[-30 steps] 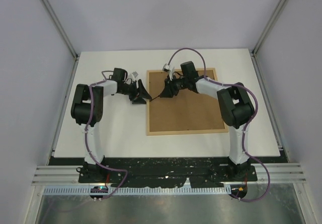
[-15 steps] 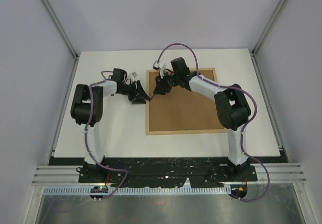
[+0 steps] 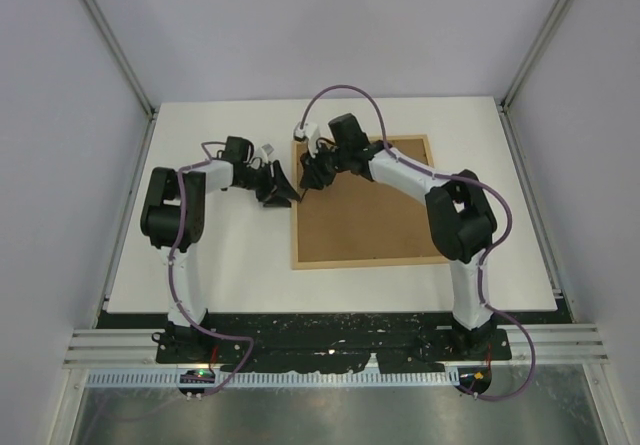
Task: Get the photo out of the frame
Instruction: Release the photo frame item from the photo frame, then adjust the photo frame item on the photo frame.
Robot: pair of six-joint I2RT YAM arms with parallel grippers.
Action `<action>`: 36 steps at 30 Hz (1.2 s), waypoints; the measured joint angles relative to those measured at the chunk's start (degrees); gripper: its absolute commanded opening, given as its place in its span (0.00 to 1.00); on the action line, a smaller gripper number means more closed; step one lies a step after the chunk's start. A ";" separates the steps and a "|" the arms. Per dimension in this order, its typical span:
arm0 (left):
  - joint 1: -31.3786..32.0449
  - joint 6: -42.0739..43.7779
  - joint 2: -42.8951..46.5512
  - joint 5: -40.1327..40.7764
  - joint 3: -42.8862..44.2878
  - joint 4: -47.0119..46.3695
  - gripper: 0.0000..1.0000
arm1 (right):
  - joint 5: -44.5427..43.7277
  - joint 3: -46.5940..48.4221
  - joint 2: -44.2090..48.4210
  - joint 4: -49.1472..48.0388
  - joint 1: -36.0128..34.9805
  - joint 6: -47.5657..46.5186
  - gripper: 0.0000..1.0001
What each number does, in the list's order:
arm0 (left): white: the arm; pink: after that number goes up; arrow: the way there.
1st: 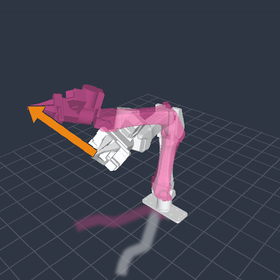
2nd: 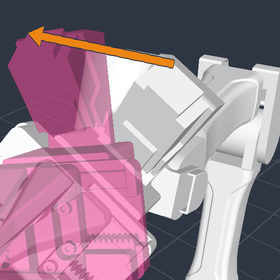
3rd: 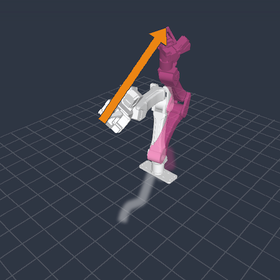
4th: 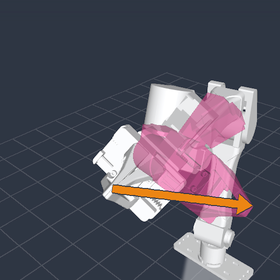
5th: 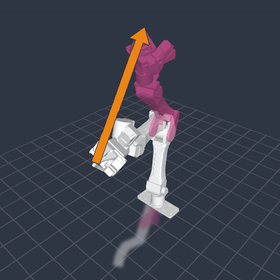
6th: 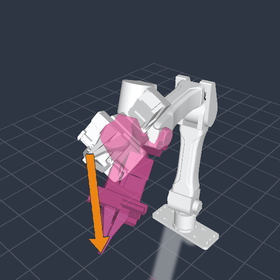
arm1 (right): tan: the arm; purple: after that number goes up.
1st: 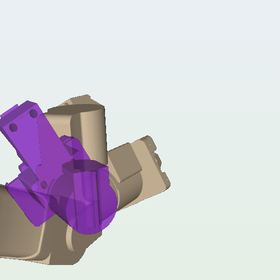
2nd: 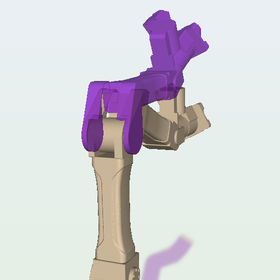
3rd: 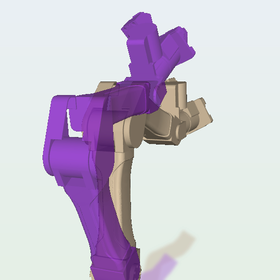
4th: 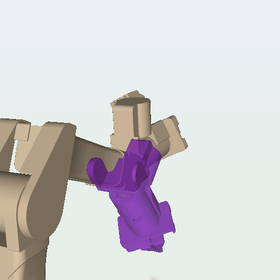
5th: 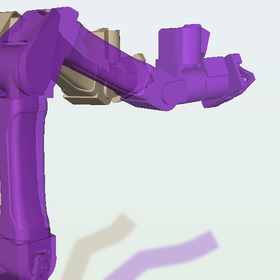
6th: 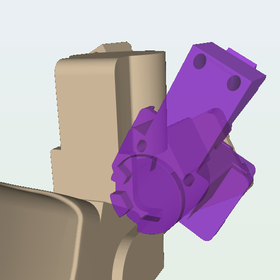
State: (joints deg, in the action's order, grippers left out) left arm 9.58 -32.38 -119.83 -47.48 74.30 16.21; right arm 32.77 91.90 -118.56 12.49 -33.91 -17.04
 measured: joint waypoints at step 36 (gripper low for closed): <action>9.66 8.83 -2.32 24.28 16.65 24.70 0.48 | 16.92 -23.28 13.90 1.11 19.15 6.43 0.08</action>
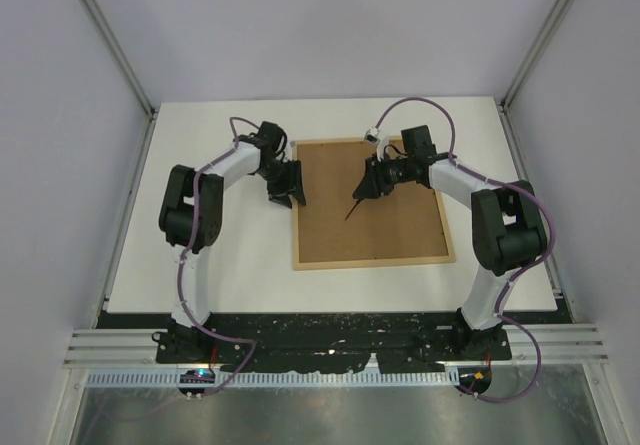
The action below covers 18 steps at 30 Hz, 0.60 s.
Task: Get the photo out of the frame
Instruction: Adjust the photo frame item on the photo frame.
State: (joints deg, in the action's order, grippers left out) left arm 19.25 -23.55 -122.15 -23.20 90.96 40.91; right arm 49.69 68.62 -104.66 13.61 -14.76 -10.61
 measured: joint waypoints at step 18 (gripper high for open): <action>0.15 -0.02 -2.75 2.75 4.50 3.78 0.29 | 0.46 -0.42 0.00 -0.79 0.00 0.28 0.08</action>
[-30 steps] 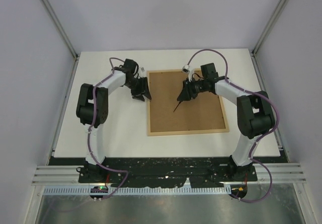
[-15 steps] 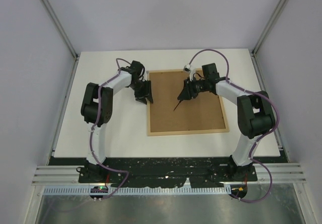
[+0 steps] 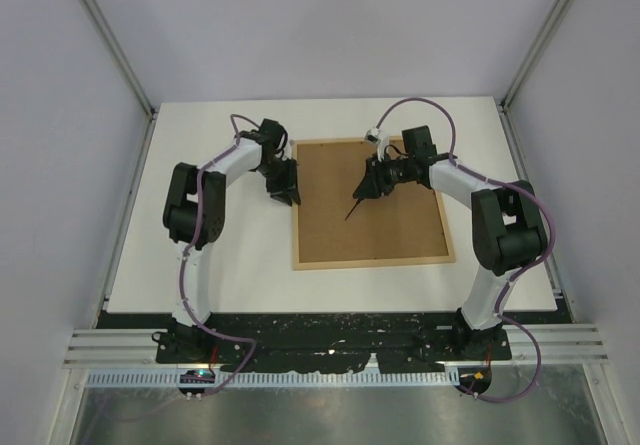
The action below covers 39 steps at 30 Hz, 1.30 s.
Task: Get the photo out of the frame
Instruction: Adjust the photo frame item on the photo frame.
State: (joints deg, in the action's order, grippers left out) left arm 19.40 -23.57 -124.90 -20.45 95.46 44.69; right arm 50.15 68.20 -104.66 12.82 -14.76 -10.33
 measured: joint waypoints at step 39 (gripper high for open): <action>-2.12 -3.96 3.98 -9.29 -1.66 -9.18 0.42 | 0.46 -0.42 0.00 -0.79 -0.13 0.00 0.08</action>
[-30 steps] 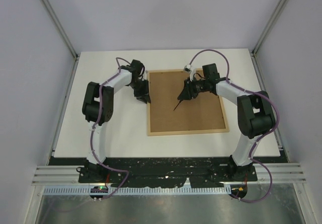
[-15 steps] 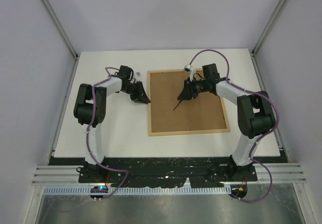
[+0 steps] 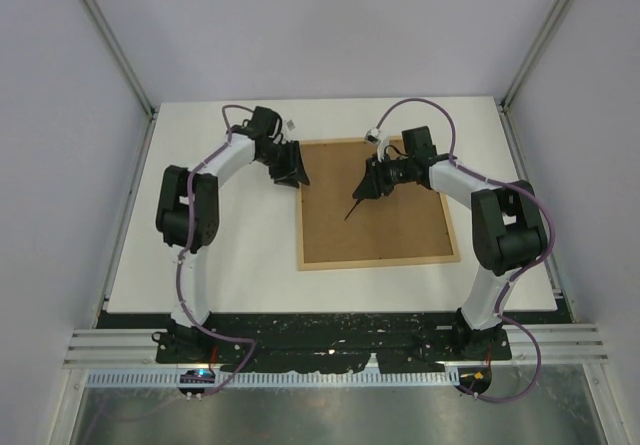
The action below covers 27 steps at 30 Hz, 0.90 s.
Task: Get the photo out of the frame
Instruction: Adjust the photo frame item on the photo frame.
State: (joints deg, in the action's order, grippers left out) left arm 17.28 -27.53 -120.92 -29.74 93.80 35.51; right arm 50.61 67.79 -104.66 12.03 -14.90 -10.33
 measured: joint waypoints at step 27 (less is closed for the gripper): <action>6.80 5.79 -7.02 20.13 9.44 14.80 0.45 | -0.52 -0.11 0.04 -0.35 -0.44 -0.02 0.08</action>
State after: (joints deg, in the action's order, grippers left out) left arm 24.08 -21.74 -127.94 -9.61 103.24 50.30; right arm 50.09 67.68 -104.62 11.68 -15.33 -10.35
